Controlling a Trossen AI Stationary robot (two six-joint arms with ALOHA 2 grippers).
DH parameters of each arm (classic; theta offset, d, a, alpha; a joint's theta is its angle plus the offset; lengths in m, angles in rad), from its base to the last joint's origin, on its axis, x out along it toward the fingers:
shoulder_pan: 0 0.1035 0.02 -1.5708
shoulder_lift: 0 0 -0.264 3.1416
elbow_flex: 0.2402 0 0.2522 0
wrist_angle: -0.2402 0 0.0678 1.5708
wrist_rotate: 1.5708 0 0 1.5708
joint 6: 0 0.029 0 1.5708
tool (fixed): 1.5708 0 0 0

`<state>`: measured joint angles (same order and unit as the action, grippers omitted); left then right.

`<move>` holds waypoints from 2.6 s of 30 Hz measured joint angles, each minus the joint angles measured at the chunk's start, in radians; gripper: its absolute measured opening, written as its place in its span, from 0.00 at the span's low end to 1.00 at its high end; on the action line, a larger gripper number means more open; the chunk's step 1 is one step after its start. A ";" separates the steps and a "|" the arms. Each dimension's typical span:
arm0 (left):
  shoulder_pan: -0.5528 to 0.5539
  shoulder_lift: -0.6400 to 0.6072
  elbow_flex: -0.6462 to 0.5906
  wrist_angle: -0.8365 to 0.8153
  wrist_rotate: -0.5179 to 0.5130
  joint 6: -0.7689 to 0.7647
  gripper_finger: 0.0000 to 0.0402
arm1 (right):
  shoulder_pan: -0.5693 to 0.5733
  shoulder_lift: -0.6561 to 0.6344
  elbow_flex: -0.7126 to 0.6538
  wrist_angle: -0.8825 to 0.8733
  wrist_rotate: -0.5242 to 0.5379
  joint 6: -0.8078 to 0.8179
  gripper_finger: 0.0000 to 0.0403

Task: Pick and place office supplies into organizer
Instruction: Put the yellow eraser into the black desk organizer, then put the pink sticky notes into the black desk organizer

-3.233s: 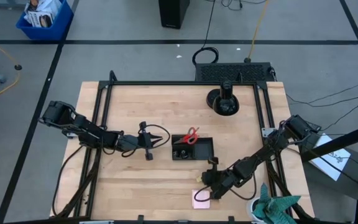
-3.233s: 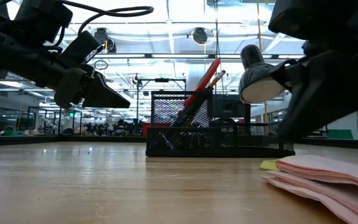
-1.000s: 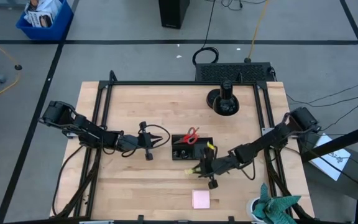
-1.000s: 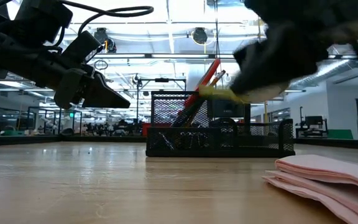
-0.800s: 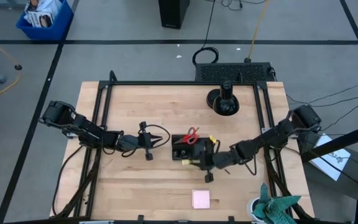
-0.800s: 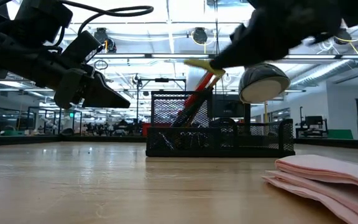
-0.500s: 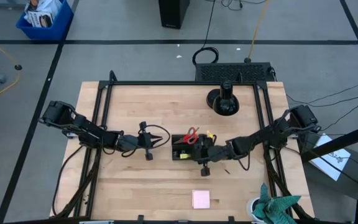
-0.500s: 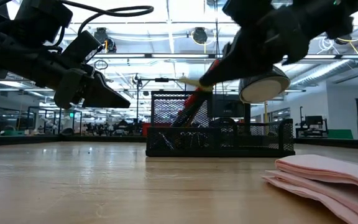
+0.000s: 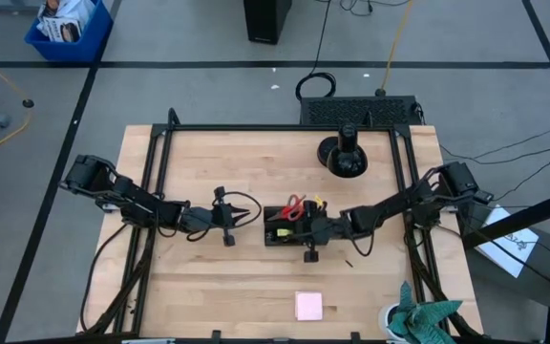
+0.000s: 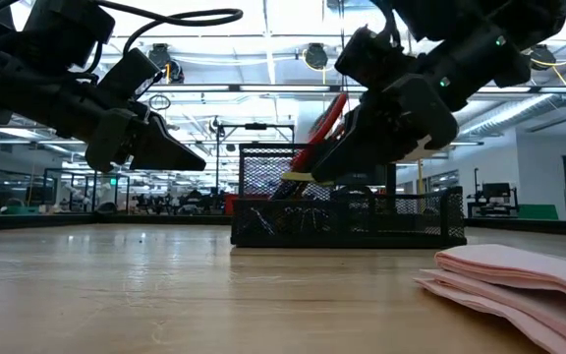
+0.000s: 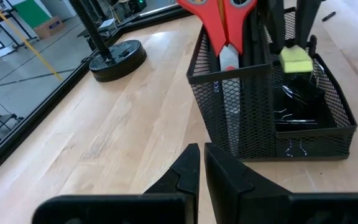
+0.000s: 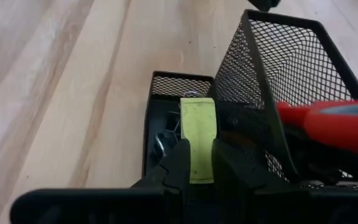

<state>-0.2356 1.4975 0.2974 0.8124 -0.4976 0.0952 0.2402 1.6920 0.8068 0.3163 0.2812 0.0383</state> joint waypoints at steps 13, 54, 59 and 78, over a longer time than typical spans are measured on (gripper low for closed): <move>0.000 0.000 0.000 0.000 0.000 0.000 0.08 | -0.023 -0.001 0.002 -0.061 -0.021 0.021 0.13; 0.000 0.000 0.000 0.005 0.000 0.028 0.08 | 0.224 -0.143 0.004 0.007 -0.023 0.005 0.32; 0.000 0.000 0.000 0.004 0.000 0.027 0.08 | 0.342 -0.106 0.004 0.045 -0.019 0.101 0.31; 0.000 0.000 0.000 -0.001 0.000 0.003 0.08 | 0.422 0.198 0.111 0.174 -0.307 0.396 0.01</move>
<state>-0.2359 1.4975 0.2970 0.8112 -0.4976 0.0982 0.6625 1.8903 0.9177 0.4906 -0.0255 0.4343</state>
